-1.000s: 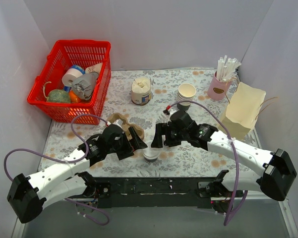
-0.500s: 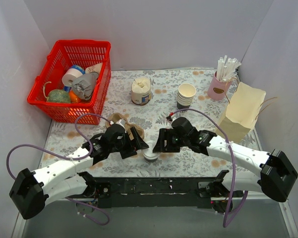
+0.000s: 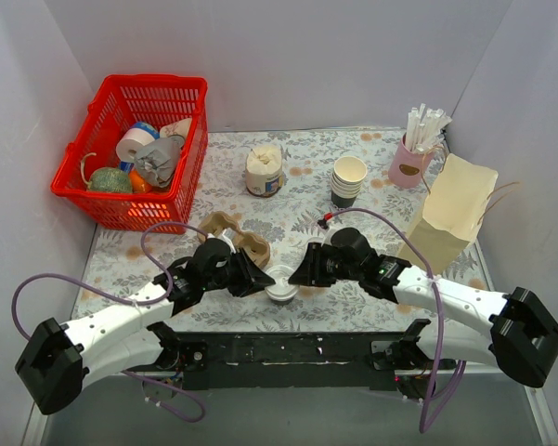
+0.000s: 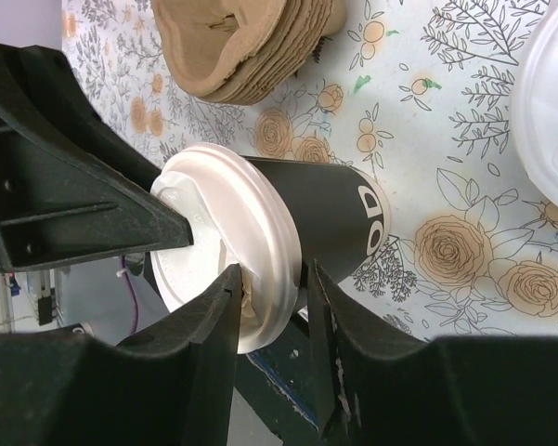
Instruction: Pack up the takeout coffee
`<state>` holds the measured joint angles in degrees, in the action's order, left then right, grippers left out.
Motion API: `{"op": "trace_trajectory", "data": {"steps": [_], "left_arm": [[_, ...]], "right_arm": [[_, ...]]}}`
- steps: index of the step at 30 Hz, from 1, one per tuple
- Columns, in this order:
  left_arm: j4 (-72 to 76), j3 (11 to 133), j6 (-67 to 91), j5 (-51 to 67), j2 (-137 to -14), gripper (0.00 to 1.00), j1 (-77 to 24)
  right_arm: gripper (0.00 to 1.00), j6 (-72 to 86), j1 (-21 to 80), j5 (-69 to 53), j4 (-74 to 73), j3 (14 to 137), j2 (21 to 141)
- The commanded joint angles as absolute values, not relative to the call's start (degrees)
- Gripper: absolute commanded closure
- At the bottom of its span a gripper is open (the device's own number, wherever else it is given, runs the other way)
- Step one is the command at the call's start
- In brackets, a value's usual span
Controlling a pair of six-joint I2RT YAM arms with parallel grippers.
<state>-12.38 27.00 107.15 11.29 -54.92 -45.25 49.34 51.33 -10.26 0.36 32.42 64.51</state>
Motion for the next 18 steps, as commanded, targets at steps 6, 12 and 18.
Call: {"op": "trace_trajectory", "data": {"steps": [6, 12, 18], "left_arm": [[-11.1, 19.3, 109.7, 12.9, -53.1, 1.00, -45.4], [-13.8, 19.9, 108.7, 11.8, -51.9, 0.80, -45.4], [-18.0, 25.8, 104.8, 10.8, -53.2, 0.37, -45.4]], "right_arm": [[0.82, 47.4, 51.8, -9.8, -0.5, 29.8, 67.5], [0.82, 46.6, 51.7, -10.7, 1.1, 30.2, 67.9], [0.74, 43.2, 51.7, -11.2, -8.0, 37.1, 69.4]]}}
